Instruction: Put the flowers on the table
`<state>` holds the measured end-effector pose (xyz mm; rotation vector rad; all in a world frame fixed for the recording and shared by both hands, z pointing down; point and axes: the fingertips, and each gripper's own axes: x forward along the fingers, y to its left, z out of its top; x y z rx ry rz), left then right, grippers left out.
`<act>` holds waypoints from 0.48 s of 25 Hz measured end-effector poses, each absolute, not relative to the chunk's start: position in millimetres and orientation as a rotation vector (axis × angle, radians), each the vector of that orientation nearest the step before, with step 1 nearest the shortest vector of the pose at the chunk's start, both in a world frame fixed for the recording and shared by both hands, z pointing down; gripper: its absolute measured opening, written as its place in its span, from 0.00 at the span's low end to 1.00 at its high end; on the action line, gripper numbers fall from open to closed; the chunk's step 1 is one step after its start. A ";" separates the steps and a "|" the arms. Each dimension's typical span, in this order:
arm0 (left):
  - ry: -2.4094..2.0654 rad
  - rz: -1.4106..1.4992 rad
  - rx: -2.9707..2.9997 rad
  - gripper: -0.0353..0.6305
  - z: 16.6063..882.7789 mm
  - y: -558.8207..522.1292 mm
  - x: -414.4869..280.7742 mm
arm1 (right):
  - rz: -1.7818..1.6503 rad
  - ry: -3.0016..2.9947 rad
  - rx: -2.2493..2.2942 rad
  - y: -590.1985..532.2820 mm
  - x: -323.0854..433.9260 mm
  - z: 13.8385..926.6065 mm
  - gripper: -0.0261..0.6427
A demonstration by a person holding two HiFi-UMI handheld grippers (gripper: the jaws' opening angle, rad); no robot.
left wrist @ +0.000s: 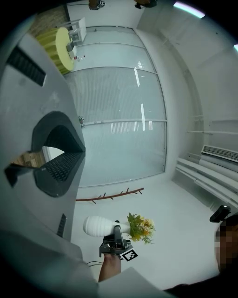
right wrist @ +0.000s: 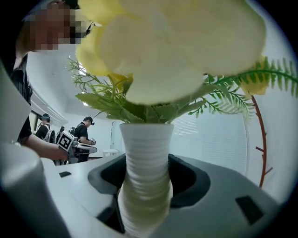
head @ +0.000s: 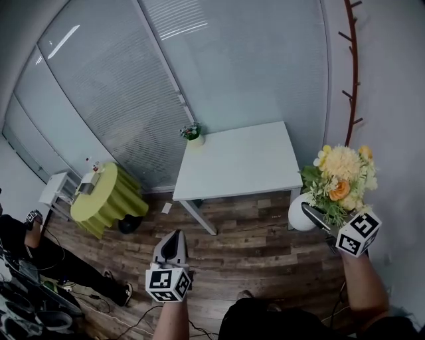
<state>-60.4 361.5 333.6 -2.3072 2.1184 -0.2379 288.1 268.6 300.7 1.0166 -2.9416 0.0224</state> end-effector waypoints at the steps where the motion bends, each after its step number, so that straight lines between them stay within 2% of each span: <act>1: 2.119 -0.247 -2.307 0.05 335.3 360.0 -60.6 | 0.030 -2.944 1.017 266.4 288.5 302.9 0.47; 12: 2.044 -0.239 -2.320 0.05 348.2 293.0 -66.8 | -0.001 -2.909 1.051 216.1 279.9 313.3 0.47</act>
